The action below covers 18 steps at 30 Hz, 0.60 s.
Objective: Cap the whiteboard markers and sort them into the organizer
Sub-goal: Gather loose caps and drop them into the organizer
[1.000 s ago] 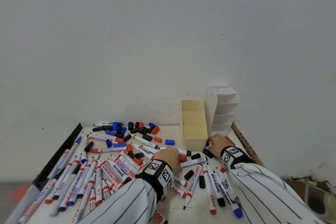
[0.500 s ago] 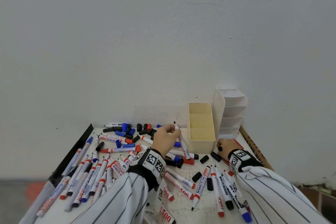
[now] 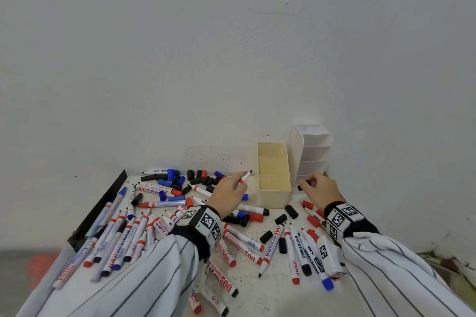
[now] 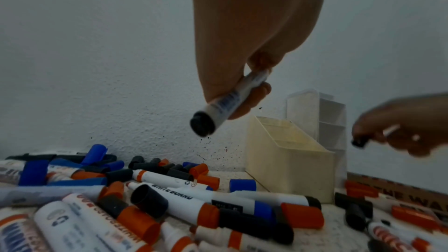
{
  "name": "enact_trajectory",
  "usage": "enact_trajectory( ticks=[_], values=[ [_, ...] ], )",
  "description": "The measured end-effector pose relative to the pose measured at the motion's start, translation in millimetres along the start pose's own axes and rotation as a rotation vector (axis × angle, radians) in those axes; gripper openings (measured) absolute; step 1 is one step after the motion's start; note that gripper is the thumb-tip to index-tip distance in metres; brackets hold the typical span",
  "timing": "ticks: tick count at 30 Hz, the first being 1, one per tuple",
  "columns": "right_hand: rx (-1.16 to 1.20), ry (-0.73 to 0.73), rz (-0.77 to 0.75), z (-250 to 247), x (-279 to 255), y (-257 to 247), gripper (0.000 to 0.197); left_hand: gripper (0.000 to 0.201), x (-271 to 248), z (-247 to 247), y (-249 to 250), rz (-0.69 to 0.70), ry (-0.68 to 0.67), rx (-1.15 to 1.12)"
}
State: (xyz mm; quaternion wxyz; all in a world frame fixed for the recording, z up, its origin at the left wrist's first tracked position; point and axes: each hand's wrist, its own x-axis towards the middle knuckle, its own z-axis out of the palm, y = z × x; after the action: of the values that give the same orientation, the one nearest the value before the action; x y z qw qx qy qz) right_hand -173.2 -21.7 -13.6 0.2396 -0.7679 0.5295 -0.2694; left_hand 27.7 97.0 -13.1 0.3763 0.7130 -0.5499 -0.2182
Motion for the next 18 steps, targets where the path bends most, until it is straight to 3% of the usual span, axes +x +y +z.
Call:
enact_trajectory(
  ticks=[3, 8, 13, 18],
  values=[
    [0.150, -0.074, -0.115, -3, -18, -14, 0.007, 0.051, -13, 6, 1, 0.012, -0.136, 0.175],
    [0.179, -0.186, -0.257, 3, -40, -25, 0.020, 0.028, -33, 17, 0, -0.026, -0.096, 0.011],
    [0.184, -0.286, -0.273, 4, -55, -29, 0.019, 0.017, -47, 16, 2, -0.010, -0.087, -0.007],
    [0.126, -0.343, -0.256, 9, -61, -38, 0.014, 0.023, -58, 9, 6, 0.049, -0.124, 0.027]
  ],
)
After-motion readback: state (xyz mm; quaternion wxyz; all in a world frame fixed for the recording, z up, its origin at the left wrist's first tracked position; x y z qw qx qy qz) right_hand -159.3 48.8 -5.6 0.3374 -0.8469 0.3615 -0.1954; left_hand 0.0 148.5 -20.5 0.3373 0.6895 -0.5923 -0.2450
